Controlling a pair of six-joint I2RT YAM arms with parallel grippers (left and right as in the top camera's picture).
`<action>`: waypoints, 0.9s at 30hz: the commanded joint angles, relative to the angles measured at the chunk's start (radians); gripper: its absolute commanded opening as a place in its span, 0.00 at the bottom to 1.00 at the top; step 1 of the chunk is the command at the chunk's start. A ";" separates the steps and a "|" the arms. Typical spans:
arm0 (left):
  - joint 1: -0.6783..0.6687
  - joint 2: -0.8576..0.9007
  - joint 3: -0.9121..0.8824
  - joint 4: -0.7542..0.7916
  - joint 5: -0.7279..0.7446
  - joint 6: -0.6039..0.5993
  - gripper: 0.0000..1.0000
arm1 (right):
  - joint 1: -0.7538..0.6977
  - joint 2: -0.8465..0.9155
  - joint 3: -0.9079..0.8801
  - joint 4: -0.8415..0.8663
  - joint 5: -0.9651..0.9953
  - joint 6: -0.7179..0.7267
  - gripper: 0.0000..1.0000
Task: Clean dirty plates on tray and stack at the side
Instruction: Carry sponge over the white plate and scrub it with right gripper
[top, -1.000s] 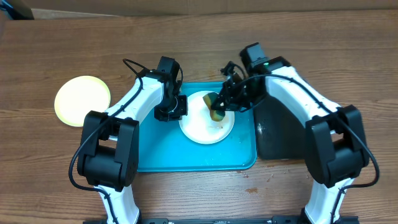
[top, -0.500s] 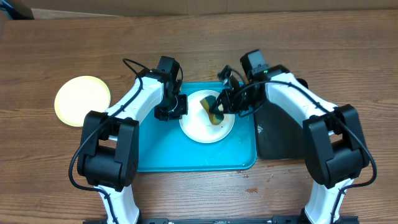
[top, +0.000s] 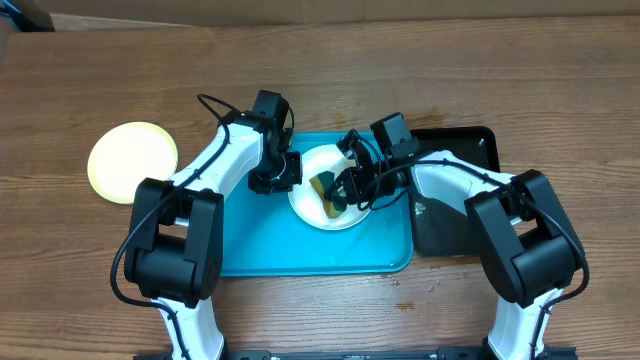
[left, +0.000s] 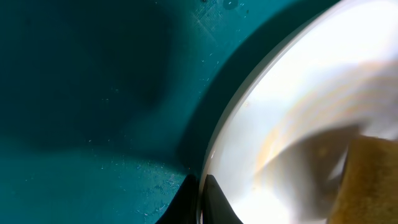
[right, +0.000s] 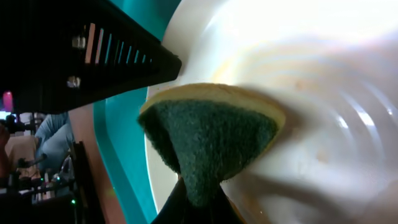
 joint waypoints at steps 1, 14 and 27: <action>-0.006 0.008 0.007 0.003 0.003 0.016 0.04 | -0.002 -0.036 -0.047 0.020 -0.047 -0.097 0.04; -0.006 0.008 0.007 0.004 0.003 0.016 0.04 | -0.011 -0.060 -0.042 -0.010 0.099 -0.233 0.04; -0.006 0.008 0.007 0.004 0.000 0.016 0.04 | -0.012 -0.105 -0.028 0.025 0.415 -0.283 0.04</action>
